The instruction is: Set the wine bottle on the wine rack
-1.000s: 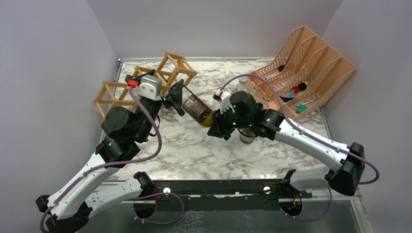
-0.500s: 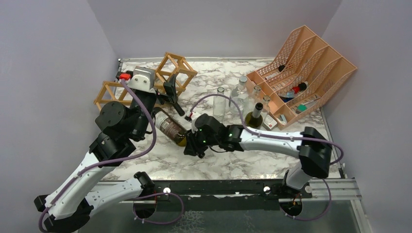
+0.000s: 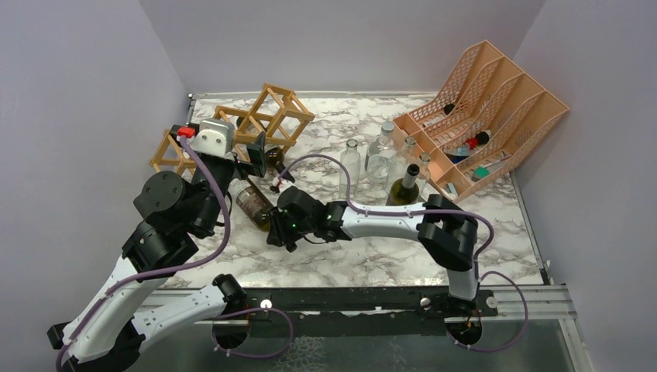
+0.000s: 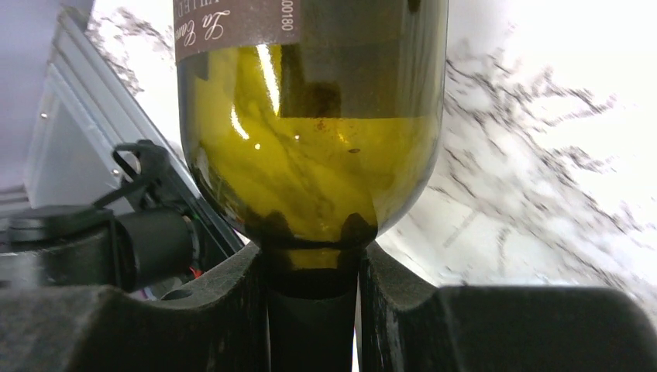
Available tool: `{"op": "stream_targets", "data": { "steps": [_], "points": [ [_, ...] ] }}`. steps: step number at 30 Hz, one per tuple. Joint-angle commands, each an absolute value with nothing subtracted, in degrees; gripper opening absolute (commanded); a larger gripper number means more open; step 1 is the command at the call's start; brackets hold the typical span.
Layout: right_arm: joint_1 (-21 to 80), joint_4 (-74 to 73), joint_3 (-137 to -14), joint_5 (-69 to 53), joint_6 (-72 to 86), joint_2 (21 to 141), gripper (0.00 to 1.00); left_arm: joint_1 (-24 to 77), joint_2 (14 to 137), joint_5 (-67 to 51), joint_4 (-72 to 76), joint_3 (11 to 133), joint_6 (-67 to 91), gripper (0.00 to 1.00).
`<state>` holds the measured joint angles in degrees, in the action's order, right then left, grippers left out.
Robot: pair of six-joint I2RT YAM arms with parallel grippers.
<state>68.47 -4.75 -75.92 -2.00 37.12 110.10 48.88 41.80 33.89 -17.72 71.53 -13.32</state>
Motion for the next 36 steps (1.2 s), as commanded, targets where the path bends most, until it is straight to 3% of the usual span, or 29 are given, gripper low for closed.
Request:
{"op": "stream_targets", "data": {
  "steps": [1,25,36],
  "points": [
    [69.6,3.0,-84.0,-0.5,36.5,112.6,0.01,49.2,42.2,34.8,-20.1,73.3,-14.7,0.99],
    [69.4,-2.7,-99.8,3.4,38.2,124.9,0.01,49.1,45.6,35.1,-20.0,74.0,-17.4,0.99],
    [67.2,-4.5,-103.2,9.2,49.4,128.7,0.01,49.1,45.9,35.4,-20.1,74.2,-16.3,0.99]
  ]
}}
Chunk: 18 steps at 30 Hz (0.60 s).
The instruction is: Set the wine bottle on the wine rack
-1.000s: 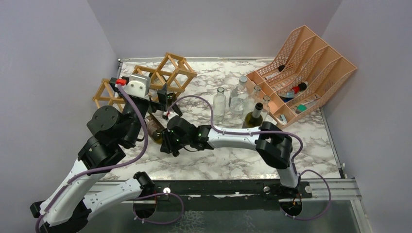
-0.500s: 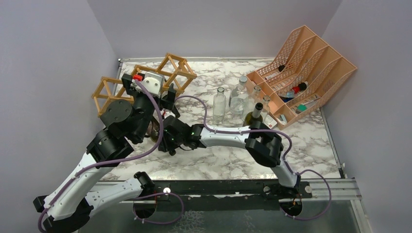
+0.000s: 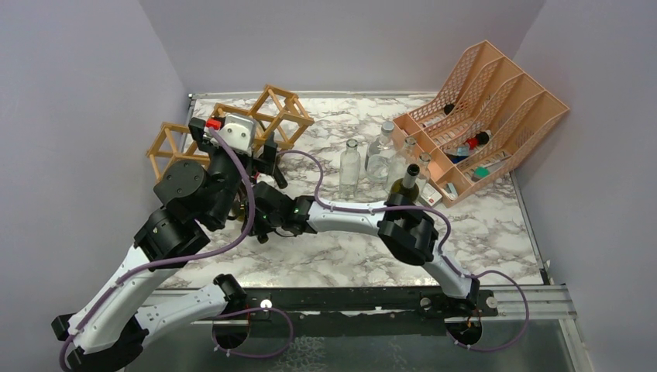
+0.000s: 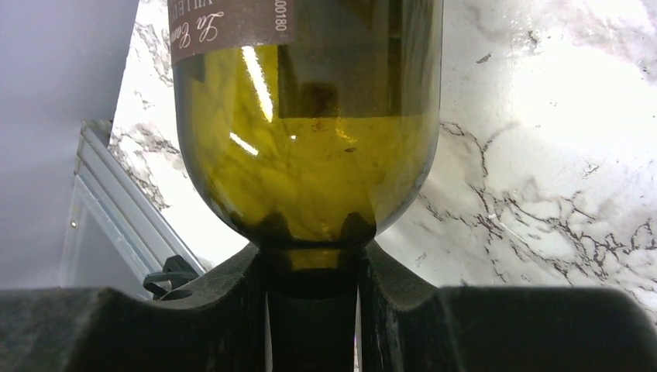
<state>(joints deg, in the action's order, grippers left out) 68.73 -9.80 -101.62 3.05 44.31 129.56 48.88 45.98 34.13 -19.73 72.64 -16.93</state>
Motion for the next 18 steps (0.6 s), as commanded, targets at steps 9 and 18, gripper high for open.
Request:
{"op": "stream_targets", "data": {
  "steps": [9,18],
  "points": [
    [66.9,-7.0,-98.3,14.8,51.5,125.2,0.01,49.2,46.8,35.4,-20.0,74.4,-15.9,0.99],
    [65.6,-5.9,-102.9,7.0,42.6,127.6,0.06,49.1,47.1,35.3,-20.1,74.5,-15.7,0.99]
  ]
}}
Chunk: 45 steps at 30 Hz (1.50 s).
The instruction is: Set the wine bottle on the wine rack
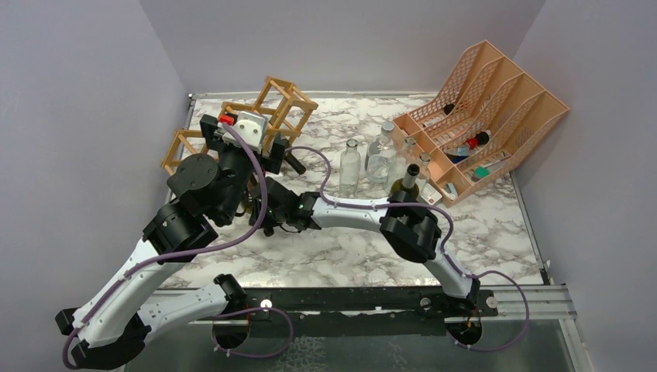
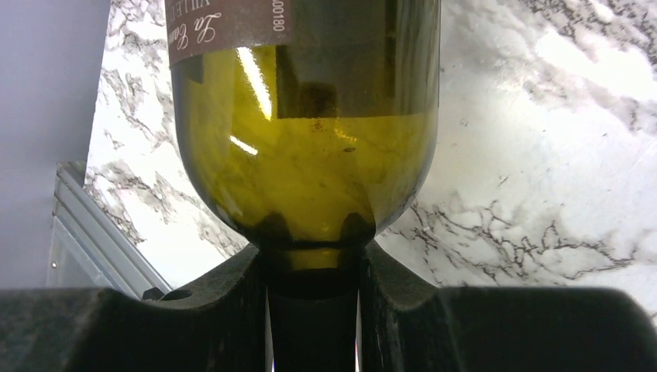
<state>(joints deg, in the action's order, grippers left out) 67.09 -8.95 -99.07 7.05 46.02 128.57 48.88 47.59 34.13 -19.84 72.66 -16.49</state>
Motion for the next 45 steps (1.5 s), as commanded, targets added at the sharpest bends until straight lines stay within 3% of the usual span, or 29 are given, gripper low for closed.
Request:
{"op": "stream_targets", "data": {
  "steps": [1,6,26,33,45],
  "points": [
    [65.4,-5.6,-103.2,6.5,41.9,127.7,0.07,49.1,47.0,35.3,-20.1,74.5,-15.7,0.99],
    [63.8,-5.9,-105.4,2.0,37.4,128.7,0.15,49.2,46.8,35.3,-20.1,74.5,-15.7,0.99],
    [60.3,-14.9,-119.7,-8.6,29.3,137.4,0.22,49.2,47.4,34.3,-20.4,75.0,-14.4,0.99],
    [59.9,-14.1,-121.0,-5.8,27.9,139.2,0.39,49.1,47.7,33.9,-20.4,74.9,-14.3,0.99],
    [59.8,-6.7,-118.7,-0.6,25.2,138.8,0.49,49.2,47.6,33.6,-20.5,75.1,-14.0,0.99]
  ]
}}
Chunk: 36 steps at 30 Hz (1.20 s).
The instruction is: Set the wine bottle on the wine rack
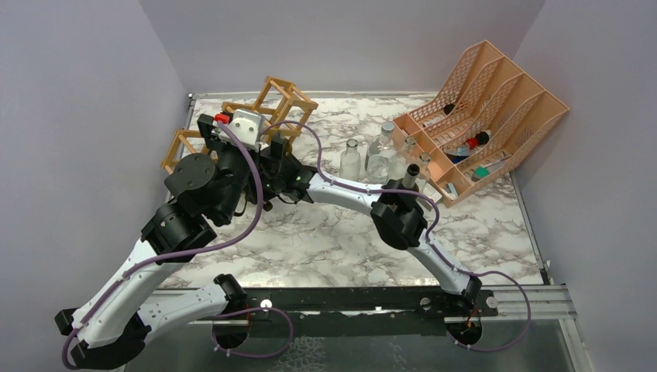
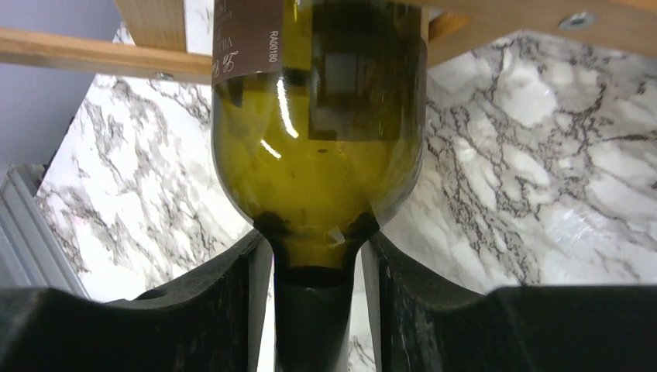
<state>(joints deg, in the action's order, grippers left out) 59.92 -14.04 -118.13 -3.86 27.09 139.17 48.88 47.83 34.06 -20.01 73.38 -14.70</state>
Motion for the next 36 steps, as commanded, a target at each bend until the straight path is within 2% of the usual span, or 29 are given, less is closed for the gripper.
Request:
{"op": "stream_targets", "data": {
  "steps": [1,5,14,16,20,23,36],
  "points": [
    [59.8,-5.6,-118.1,-0.2,25.1,138.6,0.48,49.2,47.7,33.6,-20.5,75.1,-14.0,0.99],
    [59.9,-1.1,-116.4,0.9,24.7,138.1,0.41,49.2,47.8,33.4,-20.4,75.4,-13.8,0.99],
    [59.8,4.8,-115.0,2.6,23.5,138.4,0.41,49.1,48.1,33.6,-20.4,75.8,-13.7,0.99],
    [59.8,5.2,-114.7,3.0,23.7,138.1,0.44,49.1,48.2,33.4,-20.5,76.0,-13.5,0.99],
    [59.7,2.5,-115.6,2.3,26.0,136.9,0.57,49.2,48.1,32.9,-20.7,77.2,-13.3,0.99],
    [59.7,0.7,-115.3,1.5,27.8,135.0,0.63,49.1,48.2,32.6,-20.6,79.1,-13.4,0.99],
    [59.6,-6.5,-107.6,2.5,29.5,120.6,0.64,49.1,46.0,30.0,-20.6,85.1,-9.4,0.99]
  ]
}}
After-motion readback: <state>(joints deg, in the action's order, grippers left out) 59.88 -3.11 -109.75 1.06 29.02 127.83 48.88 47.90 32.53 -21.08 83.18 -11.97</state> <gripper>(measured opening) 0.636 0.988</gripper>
